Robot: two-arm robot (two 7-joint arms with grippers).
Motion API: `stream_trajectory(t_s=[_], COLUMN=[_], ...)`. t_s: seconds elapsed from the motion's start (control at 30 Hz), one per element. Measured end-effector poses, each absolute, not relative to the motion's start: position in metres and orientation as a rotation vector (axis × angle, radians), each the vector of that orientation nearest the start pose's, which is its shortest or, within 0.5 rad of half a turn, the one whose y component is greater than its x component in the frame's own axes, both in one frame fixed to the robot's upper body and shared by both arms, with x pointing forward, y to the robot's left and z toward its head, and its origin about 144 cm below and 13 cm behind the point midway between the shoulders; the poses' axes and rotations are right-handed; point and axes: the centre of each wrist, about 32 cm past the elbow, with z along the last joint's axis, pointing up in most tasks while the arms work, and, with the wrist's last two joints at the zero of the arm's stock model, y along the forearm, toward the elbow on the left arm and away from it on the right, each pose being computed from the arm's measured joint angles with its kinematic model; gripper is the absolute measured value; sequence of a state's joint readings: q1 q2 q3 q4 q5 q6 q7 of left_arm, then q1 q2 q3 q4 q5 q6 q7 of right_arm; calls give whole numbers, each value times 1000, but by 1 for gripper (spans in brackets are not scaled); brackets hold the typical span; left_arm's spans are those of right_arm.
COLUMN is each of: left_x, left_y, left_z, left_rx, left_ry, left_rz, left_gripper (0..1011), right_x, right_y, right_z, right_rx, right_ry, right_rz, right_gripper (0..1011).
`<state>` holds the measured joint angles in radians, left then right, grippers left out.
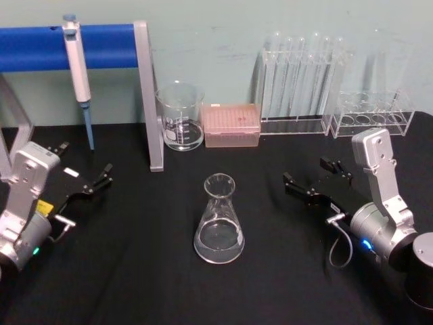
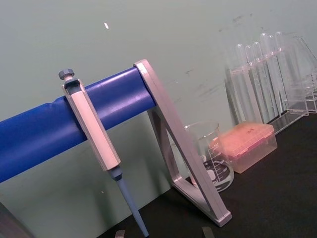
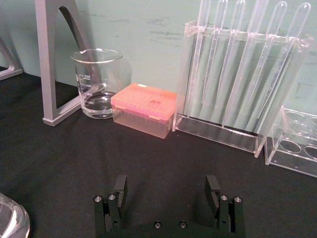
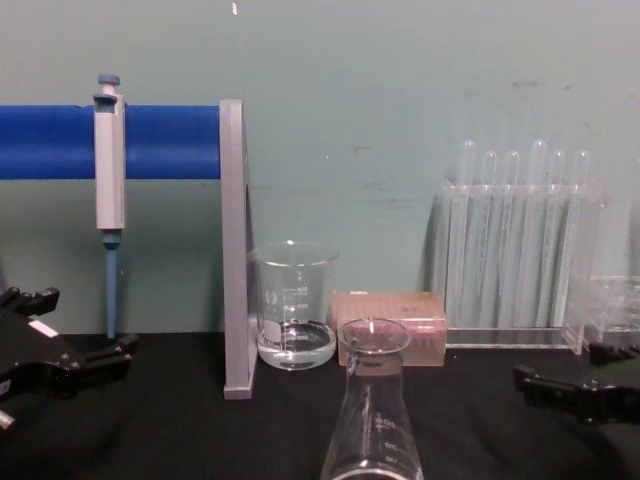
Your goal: Grasp the erlenmeyer flask with one hand, shake it three times, then place it back.
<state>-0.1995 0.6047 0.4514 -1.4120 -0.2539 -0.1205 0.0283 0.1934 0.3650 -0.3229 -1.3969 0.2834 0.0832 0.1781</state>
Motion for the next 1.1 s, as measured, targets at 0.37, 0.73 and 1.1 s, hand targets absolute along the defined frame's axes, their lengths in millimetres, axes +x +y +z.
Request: stream_trajectory(t_s=[0.37,0.73,1.1], left_x=[489,489,489], left_y=[310,310,310], left_z=[1140,1140,1140], left_rx=[304,304,304], left_ry=[-285,-285,-285], left_rz=[1248,1248,1248], left_gripper=[1001,1001,1001], right_x=[501,501,501], right_y=[-258,-258,-258], right_z=[1139,1139,1139], right_rx=[-220,-220,-220], right_ry=[30,31,31], right_rz=[-1155,-1155,-1155], right_gripper=[1000,1000,1000])
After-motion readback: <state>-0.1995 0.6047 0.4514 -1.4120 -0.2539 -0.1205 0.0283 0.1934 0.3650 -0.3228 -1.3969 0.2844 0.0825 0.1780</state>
